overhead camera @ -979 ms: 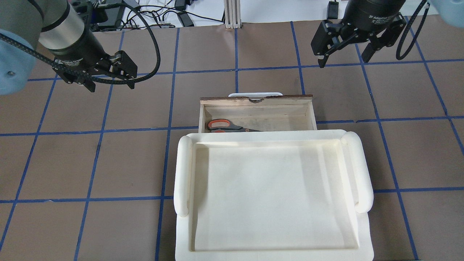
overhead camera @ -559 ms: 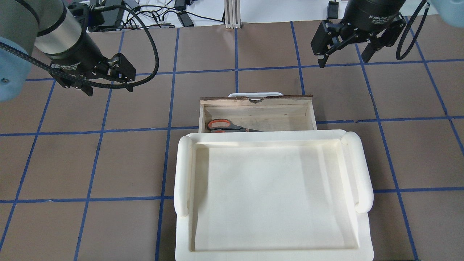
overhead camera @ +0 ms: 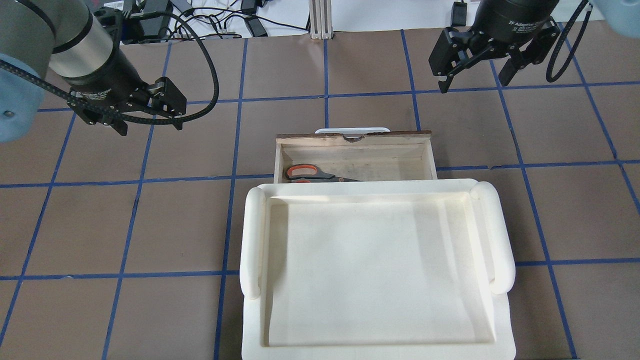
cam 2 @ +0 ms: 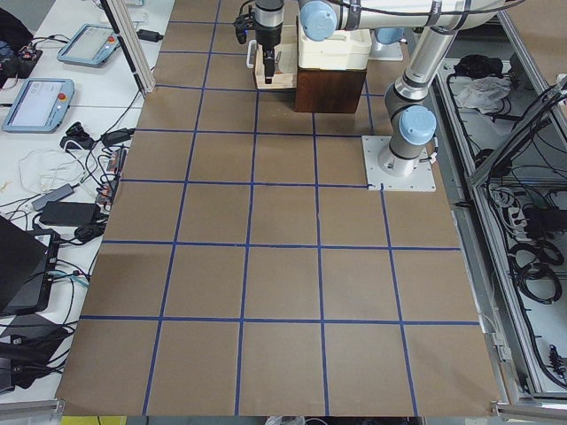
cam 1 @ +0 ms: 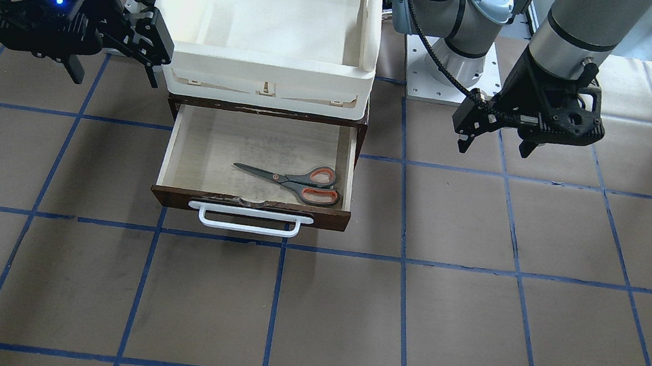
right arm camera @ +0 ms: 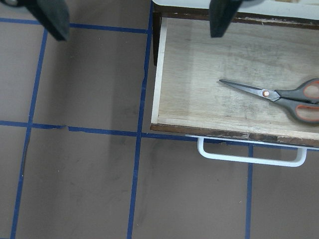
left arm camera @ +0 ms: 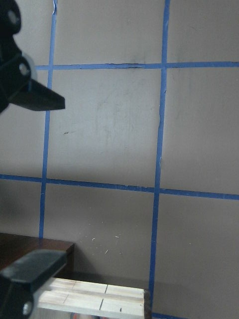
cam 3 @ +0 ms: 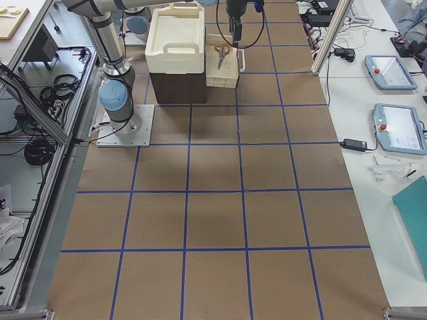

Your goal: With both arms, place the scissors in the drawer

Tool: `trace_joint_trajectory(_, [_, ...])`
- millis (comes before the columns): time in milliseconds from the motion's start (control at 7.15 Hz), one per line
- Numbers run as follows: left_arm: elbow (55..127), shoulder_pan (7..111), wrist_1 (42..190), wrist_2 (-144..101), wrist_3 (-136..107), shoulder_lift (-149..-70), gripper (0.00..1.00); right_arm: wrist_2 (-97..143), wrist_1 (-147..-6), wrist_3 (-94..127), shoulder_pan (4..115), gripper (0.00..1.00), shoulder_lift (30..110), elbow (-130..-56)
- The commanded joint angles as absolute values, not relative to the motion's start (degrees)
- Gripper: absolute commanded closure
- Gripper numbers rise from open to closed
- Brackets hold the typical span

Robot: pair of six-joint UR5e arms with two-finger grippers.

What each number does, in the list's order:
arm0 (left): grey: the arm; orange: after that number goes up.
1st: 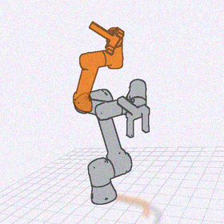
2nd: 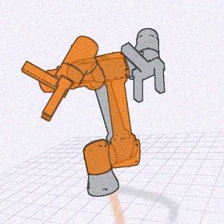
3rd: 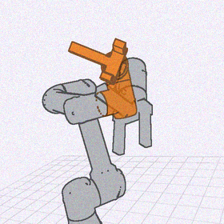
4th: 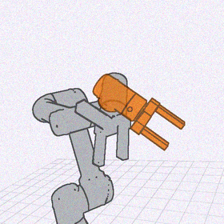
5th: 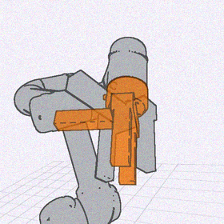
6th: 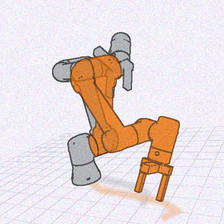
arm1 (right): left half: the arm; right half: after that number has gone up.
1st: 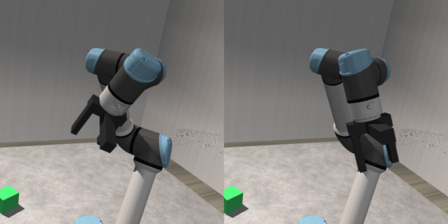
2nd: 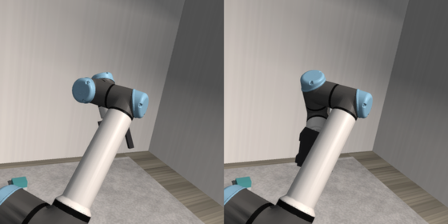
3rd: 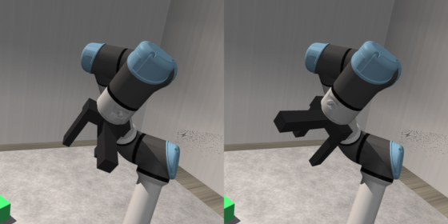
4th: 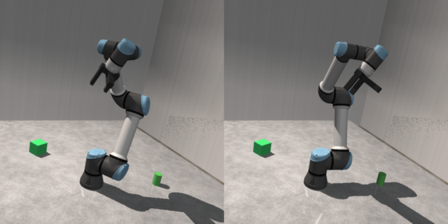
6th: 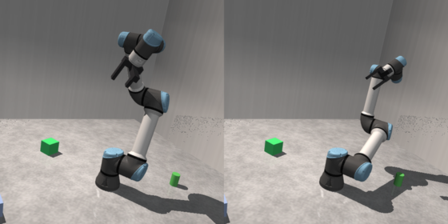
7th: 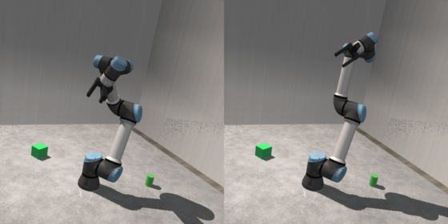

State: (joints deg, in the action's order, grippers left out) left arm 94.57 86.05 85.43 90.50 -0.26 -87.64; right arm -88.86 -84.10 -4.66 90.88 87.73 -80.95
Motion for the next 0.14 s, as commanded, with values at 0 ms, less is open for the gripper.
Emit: trace_joint_trajectory(0, [94.83, 86.04, 85.34, 90.53, -0.09, -87.63, 0.00, -88.86, -84.11, -4.66, 90.88, 0.00, 87.72, -80.95])
